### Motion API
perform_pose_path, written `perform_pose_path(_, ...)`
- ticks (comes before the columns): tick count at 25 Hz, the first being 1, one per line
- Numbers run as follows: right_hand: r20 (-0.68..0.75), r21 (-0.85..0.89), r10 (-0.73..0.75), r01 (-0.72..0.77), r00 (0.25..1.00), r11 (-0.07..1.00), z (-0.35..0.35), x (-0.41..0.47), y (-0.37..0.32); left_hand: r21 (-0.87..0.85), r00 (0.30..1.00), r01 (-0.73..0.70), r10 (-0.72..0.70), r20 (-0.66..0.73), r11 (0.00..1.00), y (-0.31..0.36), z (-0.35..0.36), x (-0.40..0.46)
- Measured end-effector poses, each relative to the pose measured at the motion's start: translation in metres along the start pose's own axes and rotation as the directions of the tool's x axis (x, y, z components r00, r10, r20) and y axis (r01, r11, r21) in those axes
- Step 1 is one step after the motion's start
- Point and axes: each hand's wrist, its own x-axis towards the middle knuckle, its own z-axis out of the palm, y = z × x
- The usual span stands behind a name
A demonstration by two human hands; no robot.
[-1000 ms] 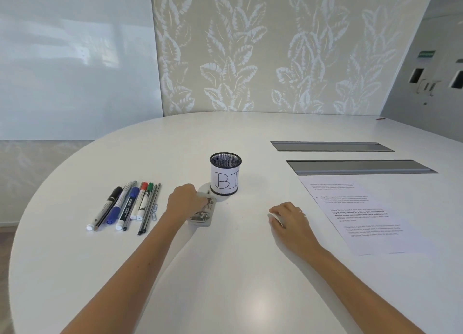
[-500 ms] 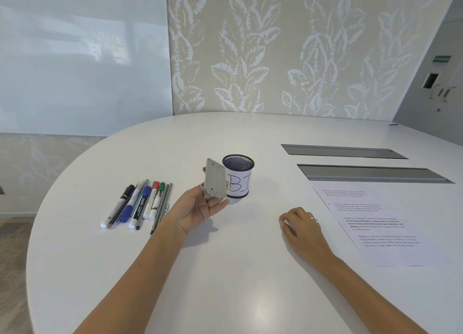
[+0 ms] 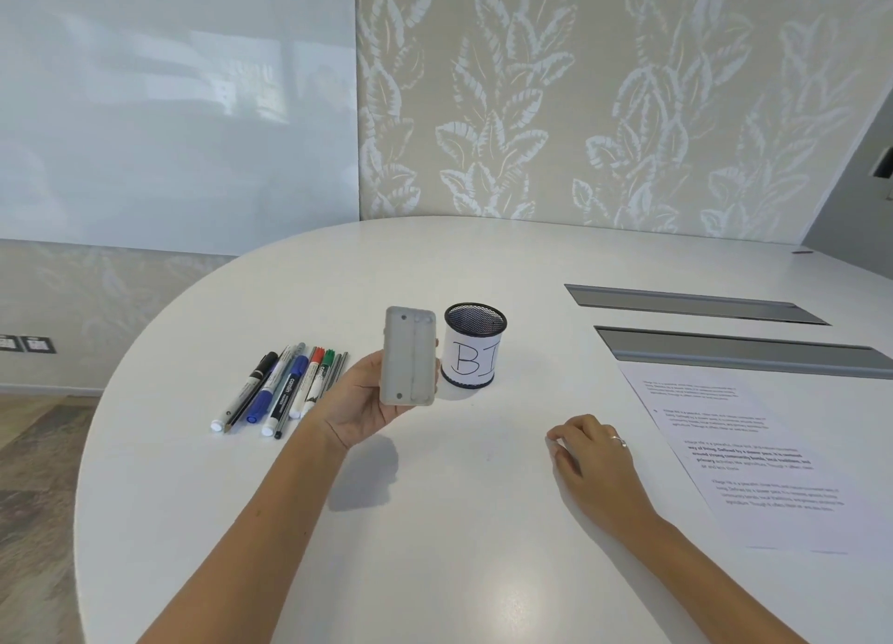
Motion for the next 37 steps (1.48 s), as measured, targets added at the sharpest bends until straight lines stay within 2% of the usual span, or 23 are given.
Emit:
perform_pose_path(3,-0.003,-0.012,-0.015,0.015,1.000,1.000,0.001,0.000,0.000,0.315,0.970,-0.002,0.079,-0.232,0.949,0.016,-0.002,-0.001)
perform_pose_path(6,-0.003,-0.015,-0.037,0.037,0.999,0.999,0.001,0.000,0.000,0.584,0.909,0.080,0.181,-0.375,0.807,0.032,-0.003,-0.005)
perform_pose_path(8,-0.004,-0.015,-0.040,0.040,0.999,0.999,0.001,0.000,0.000,0.766,0.849,0.192,0.287,-0.443,0.614,0.038,-0.004,-0.006)
perform_pose_path(10,-0.010,-0.016,-0.043,0.043,0.999,0.999,0.000,0.000,-0.001,0.872,0.788,0.337,0.402,-0.467,0.354,0.038,-0.002,-0.003)
perform_pose_path(12,-0.005,-0.013,-0.045,0.045,0.999,0.999,0.000,0.000,-0.002,0.881,0.789,0.472,0.425,-0.444,0.044,0.032,0.006,0.000)
perform_pose_path(14,0.003,-0.013,-0.045,0.045,0.999,0.999,-0.001,0.000,-0.003,0.821,0.810,0.535,0.400,-0.429,-0.202,0.019,0.013,0.004)
perform_pose_path(15,0.009,-0.014,-0.040,0.040,0.999,0.999,-0.001,-0.001,-0.003,0.782,0.814,0.554,0.385,-0.436,-0.285,0.011,0.014,0.007)
perform_pose_path(18,0.009,-0.027,-0.040,0.040,0.999,0.999,0.000,-0.001,-0.001,0.685,0.803,0.594,0.364,-0.472,-0.422,0.000,0.023,0.011)
perform_pose_path(20,-0.014,-0.041,-0.062,0.062,0.998,0.997,0.001,0.000,0.000,0.589,0.818,0.571,0.333,-0.469,-0.571,-0.002,0.026,0.014)
perform_pose_path(21,-0.022,-0.042,-0.068,0.067,0.997,0.997,0.001,0.000,0.000,0.546,0.814,0.568,0.319,-0.486,-0.616,-0.002,0.026,0.014)
perform_pose_path(25,-0.014,-0.040,-0.061,0.060,0.998,0.997,0.000,0.000,0.000,0.501,0.790,0.581,0.295,-0.538,-0.641,-0.004,0.025,0.017)
perform_pose_path(29,0.018,-0.026,-0.021,0.021,1.000,0.999,-0.001,0.001,-0.002,0.570,0.770,0.629,0.323,-0.550,-0.529,0.000,0.023,0.017)
perform_pose_path(31,0.065,0.087,0.005,-0.010,0.998,0.996,-0.002,0.005,-0.002,0.557,0.752,0.655,0.367,-0.548,-0.511,0.001,0.023,0.017)
perform_pose_path(34,0.066,0.300,-0.076,0.053,0.995,0.952,-0.007,0.018,-0.011,0.598,0.792,0.606,0.471,-0.389,-0.524,-0.009,0.030,0.018)
perform_pose_path(37,0.043,0.261,-0.264,0.244,0.964,0.934,-0.005,0.042,-0.031,0.713,0.884,0.397,0.450,-0.127,-0.578,-0.036,0.039,0.019)
